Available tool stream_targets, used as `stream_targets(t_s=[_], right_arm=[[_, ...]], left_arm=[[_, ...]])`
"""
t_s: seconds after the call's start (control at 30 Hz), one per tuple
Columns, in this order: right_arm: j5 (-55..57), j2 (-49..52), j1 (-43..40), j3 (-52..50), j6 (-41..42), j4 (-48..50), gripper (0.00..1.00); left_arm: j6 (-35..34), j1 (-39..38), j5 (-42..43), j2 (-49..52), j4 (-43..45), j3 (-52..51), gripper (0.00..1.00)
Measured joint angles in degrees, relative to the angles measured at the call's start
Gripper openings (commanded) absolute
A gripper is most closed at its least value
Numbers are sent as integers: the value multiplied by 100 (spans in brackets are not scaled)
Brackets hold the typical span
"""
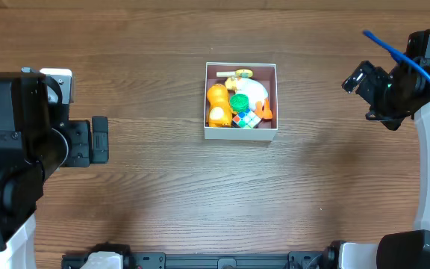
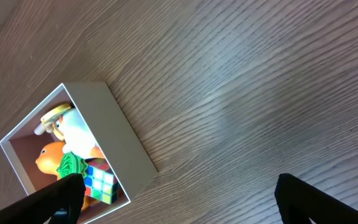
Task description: Pack container
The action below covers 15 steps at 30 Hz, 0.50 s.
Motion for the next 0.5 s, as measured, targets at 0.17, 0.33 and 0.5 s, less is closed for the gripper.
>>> stream_targets(t_s=[0.17,0.33,0.5], right_arm=[[92,-13,17,0,-2,-2,100],[1215,-914,726,-39,-9,323,100],[2476,-2555,1611,-52,-24,608,100]], left_arm=[[0,0,0,0,-2,0,100],[0,0,0,7,-9,0,100],[0,0,0,52,-4,0,100]])
